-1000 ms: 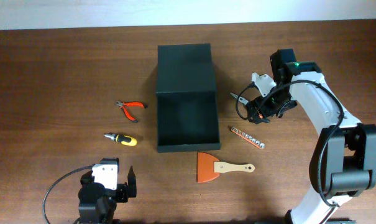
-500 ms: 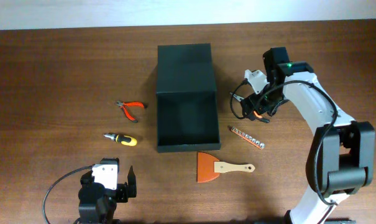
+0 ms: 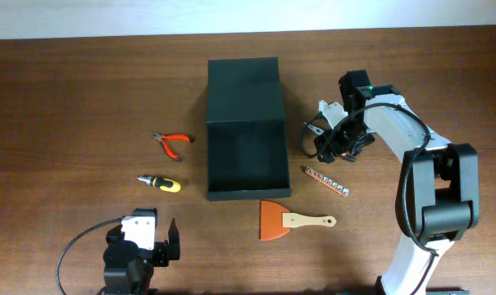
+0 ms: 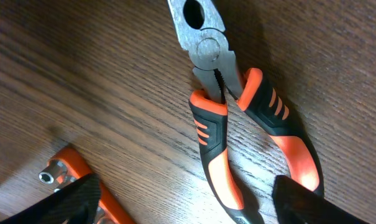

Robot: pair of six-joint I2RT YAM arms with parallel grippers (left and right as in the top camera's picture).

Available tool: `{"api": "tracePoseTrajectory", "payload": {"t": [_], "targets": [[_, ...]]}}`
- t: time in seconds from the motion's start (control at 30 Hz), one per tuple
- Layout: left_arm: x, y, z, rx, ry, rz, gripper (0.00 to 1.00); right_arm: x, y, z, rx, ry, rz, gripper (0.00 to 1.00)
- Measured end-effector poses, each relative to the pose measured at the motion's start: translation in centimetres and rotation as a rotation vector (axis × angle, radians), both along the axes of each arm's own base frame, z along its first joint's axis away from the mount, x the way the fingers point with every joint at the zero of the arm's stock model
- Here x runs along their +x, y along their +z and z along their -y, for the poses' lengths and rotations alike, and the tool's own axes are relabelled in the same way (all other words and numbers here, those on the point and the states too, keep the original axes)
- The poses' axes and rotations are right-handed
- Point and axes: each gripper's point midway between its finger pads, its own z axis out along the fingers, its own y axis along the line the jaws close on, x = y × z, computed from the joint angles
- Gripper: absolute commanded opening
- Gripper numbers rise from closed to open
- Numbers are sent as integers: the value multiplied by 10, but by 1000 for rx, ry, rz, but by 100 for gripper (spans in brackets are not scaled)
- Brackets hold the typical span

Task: Pack container
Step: 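Close the right gripper on the pliers handles and lift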

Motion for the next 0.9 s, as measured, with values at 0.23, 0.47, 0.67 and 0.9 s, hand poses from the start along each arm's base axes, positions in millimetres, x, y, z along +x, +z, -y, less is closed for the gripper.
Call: {"api": "tracePoseTrajectory", "payload": {"t": [0.23,0.47,0.67,0.9], "targets": [[0,0,0,0,0,0,99,-3,-11,0,-3,-8,-32,82],[0,0,0,0,0,0,99,-1,-18,1,-11,-23,-36,60],[0,0,0,0,0,0,99,1,-18,1,-11,-28,-29,38],[0,0,0,0,0,0,99,1,-19,4,-26,-28,-29,24]]}}
